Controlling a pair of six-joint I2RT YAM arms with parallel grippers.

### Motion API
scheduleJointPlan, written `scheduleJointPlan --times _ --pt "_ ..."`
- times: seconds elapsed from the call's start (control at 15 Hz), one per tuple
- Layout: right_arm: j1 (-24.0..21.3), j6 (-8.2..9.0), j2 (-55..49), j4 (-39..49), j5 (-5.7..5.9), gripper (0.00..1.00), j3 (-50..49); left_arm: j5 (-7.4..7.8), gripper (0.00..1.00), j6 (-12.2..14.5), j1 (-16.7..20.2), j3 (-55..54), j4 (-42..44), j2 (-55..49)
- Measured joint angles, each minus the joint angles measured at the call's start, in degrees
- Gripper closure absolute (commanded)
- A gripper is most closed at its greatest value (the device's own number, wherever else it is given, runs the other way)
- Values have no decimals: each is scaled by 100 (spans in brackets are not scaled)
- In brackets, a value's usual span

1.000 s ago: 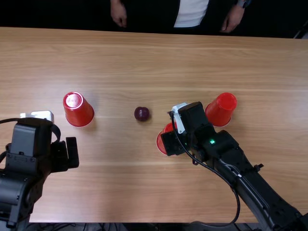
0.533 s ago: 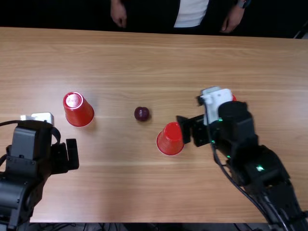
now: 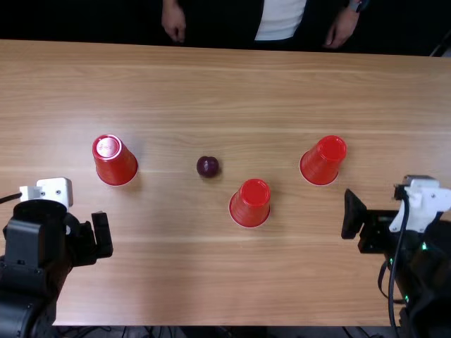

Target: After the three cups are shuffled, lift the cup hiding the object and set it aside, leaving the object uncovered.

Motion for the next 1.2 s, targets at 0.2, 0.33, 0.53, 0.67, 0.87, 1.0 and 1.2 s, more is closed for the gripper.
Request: scheduleJointPlan --times 0.2,0.33,0.53,0.67,0.87,1.0,1.2 --pt "-229 2 -901 7 4 0 -769 0 0 -2 136 -693 678 -678" --pt "-251 2 -1770 31 2 0 -1429 -9 0 0 225 -1445 1298 -1416" --pt "-249 0 -3176 46 0 0 -2420 -24 0 -2 227 -2555 1823 -2516" --pt "-251 -11 -4087 42 2 0 -3091 -22 0 -2 227 -3233 2166 -3088" --pt "-249 -20 -4546 37 2 0 -3578 -22 0 0 227 -4146 2894 -3941" --pt "-249 -22 -4546 181 2 0 -3630 -24 0 2 227 -4690 3134 -4369" --pt "-258 -35 -4548 1169 -2 0 -4004 -22 0 26 227 -5246 3816 -4666"
